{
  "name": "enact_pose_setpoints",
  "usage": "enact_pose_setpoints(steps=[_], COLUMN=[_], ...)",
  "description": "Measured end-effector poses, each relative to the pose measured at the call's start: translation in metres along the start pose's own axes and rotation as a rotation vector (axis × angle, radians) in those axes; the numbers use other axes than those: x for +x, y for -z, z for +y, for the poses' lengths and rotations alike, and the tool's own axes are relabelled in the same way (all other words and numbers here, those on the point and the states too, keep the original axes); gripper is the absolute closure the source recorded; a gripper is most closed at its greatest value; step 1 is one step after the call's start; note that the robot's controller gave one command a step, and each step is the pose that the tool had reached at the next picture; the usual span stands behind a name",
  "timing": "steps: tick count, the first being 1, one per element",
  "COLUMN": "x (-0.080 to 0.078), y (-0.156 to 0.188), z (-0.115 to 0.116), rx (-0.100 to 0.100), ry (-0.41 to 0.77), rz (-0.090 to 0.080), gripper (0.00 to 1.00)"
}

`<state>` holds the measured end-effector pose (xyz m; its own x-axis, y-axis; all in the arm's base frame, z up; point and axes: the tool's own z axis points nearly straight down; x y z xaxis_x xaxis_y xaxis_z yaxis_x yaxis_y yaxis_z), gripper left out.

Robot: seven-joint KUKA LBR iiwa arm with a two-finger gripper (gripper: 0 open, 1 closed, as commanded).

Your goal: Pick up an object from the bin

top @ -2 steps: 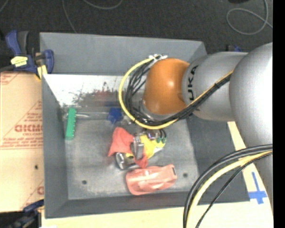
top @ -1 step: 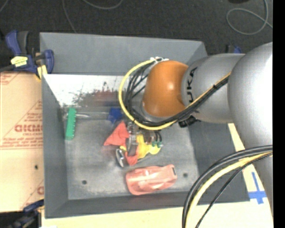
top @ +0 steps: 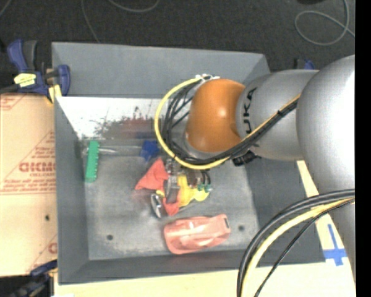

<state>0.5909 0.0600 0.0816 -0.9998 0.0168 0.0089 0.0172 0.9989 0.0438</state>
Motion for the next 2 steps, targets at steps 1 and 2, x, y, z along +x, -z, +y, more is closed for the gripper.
enact_pose_setpoints(steps=[1, 2], x=[0.001, 0.003], y=[0.002, 0.017], z=[0.0, -0.002], rx=[0.0, 0.006], ry=[0.001, 0.003], rz=[0.001, 0.002], gripper=[1.0, 1.0])
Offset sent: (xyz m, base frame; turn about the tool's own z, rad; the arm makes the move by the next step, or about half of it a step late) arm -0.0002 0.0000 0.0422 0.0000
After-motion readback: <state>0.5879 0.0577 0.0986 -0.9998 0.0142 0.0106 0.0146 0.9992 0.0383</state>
